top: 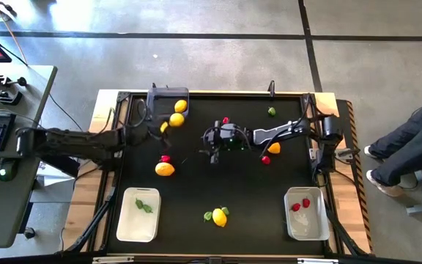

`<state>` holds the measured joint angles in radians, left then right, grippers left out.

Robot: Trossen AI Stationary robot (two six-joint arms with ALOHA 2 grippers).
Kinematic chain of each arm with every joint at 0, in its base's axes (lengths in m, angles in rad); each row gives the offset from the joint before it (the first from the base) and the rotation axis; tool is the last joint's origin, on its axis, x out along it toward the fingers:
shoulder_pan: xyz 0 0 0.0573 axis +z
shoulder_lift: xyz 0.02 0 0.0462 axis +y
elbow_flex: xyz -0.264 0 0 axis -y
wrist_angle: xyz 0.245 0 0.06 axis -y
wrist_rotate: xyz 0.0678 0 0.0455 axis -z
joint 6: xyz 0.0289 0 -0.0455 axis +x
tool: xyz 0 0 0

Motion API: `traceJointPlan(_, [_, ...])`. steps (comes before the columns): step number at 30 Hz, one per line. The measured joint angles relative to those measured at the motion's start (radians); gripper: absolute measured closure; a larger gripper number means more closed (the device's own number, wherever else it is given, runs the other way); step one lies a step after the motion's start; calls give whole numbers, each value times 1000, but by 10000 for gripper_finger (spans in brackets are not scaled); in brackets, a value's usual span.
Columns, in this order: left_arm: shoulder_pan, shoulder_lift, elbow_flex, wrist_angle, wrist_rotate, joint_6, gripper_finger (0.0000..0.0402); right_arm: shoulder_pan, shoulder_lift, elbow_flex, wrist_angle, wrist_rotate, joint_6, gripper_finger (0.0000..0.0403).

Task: Sort produce into baskets
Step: Put the yellow lemon into the black bin

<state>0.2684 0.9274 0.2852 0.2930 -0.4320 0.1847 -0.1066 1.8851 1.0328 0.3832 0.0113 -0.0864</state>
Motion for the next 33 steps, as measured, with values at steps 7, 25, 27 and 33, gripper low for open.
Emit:
traceJointPlan(7, [253, 37, 0, 1, 222, -51, 256, 0, 0, 0, -20, 0, 0, 135])
traceJointPlan(25, [492, 427, 180, 72, 229, -104, 256, 0, 0, 0, -30, 1, 0, 135])
traceJointPlan(27, [499, 478, 202, 68, 228, -105, 255, 0, 0, 0, -30, 1, 0, 135])
traceJointPlan(33, [505, 575, 239, 69, 232, -112, 253, 0, 0, 0, -35, 1, 0, 135])
